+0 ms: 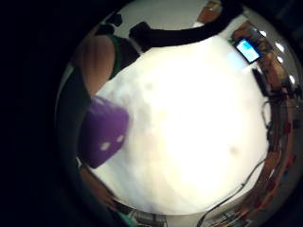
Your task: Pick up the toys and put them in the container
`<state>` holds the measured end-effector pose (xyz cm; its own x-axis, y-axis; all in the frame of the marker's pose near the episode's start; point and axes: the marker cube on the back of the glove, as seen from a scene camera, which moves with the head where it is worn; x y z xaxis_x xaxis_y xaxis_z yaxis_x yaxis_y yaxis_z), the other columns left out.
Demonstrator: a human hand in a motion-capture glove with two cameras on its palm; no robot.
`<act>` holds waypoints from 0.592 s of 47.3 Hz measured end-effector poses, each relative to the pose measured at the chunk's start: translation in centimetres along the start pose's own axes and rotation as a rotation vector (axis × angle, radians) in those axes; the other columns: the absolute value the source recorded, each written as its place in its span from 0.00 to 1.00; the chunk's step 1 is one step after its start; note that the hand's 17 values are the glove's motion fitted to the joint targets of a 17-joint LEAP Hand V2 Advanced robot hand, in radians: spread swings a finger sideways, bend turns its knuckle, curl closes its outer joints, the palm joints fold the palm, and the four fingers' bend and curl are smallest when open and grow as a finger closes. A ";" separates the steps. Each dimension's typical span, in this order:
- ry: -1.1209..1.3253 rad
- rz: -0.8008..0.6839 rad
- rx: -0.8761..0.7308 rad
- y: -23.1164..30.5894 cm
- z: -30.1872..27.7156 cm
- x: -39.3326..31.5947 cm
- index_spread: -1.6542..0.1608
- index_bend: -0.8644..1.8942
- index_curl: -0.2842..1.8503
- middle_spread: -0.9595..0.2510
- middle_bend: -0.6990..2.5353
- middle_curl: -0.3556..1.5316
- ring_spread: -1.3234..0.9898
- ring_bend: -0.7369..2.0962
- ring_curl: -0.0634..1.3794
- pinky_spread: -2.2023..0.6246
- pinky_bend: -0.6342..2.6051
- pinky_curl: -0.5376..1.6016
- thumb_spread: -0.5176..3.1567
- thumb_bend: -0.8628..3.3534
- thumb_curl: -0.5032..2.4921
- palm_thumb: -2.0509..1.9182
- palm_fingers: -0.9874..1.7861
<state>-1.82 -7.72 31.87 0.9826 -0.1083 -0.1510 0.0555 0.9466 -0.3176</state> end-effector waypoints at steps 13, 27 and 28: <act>-0.077 0.010 0.384 0.6 1.9 0.0 0.65 0.38 0.38 0.54 0.31 0.44 0.42 0.55 0.29 0.67 0.46 0.40 0.51 0.25 0.30 0.60 0.77; -0.134 -0.020 0.673 4.8 -13.4 -1.7 0.66 0.43 0.48 0.47 0.48 0.59 0.41 0.73 0.47 0.63 0.53 0.47 0.53 0.26 0.34 0.62 0.83; -0.100 -0.052 0.717 5.2 -15.3 -2.5 0.66 0.44 0.48 0.47 0.48 0.59 0.41 0.73 0.48 0.63 0.53 0.47 0.53 0.26 0.35 0.62 0.82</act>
<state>-6.72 -7.17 16.31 0.9851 -0.1627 -0.0548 0.1714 0.9109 0.3753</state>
